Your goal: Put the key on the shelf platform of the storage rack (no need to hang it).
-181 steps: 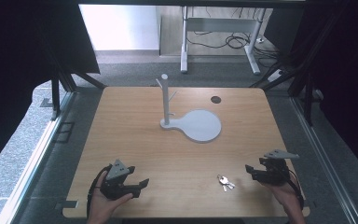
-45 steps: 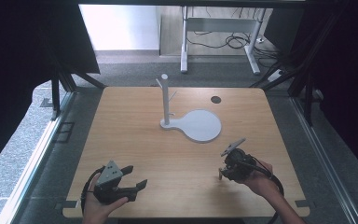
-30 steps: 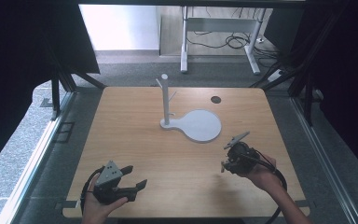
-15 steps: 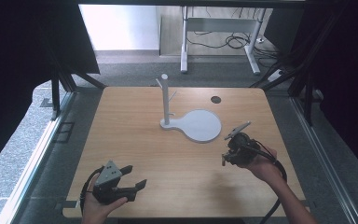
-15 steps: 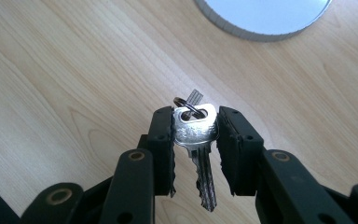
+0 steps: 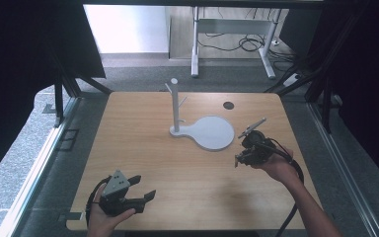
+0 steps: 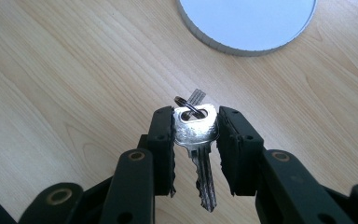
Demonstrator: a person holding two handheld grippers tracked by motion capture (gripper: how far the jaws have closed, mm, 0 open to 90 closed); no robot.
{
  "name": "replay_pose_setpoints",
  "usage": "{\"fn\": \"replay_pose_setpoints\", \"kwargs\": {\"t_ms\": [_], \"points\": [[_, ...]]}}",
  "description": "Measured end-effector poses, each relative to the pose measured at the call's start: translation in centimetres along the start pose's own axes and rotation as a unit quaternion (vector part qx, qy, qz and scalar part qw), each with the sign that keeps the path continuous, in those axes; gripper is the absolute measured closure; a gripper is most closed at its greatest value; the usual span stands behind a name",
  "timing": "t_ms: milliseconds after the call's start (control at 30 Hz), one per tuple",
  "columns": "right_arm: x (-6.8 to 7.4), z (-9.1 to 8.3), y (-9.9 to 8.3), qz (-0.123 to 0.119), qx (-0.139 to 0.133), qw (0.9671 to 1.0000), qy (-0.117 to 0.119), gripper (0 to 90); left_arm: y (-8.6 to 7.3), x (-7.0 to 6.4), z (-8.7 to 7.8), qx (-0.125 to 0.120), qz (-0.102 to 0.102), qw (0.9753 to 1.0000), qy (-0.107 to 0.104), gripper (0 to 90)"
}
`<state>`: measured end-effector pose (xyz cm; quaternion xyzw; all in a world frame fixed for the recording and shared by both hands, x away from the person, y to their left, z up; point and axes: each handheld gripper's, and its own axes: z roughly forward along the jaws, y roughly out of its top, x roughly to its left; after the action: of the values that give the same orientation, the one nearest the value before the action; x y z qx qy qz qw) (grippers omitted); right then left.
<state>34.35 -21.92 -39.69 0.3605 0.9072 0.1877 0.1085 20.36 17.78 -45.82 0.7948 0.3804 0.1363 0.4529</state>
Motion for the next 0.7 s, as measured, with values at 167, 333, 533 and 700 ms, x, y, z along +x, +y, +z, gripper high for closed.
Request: {"fn": "replay_pose_setpoints", "kwargs": {"t_ms": [167, 333, 533, 700], "points": [[-0.6, 0.1, 0.5, 0.004, -0.001, 1.0, 0.003, 67.5, 0.0, -0.1, 0.0, 0.0, 0.001, 1.0, 0.0, 27.8], [-1.1, 0.2, 1.0, 0.01, 0.001, 0.9999, 0.003, 67.6, 0.0, 0.0, 0.0, 0.0, 0.0, 1.0, -0.001, 27.9], [-1.6, 0.4, 1.9, 0.011, 0.001, 0.9999, 0.004, 67.6, 0.0, 0.0, 0.1, 0.0, 0.001, 1.0, -0.002, 27.8], [-1.8, 0.6, 2.8, 0.015, 0.0, 0.9999, 0.006, 67.5, 0.0, 0.1, 0.0, 0.0, -0.001, 1.0, -0.002, 27.9]]}}
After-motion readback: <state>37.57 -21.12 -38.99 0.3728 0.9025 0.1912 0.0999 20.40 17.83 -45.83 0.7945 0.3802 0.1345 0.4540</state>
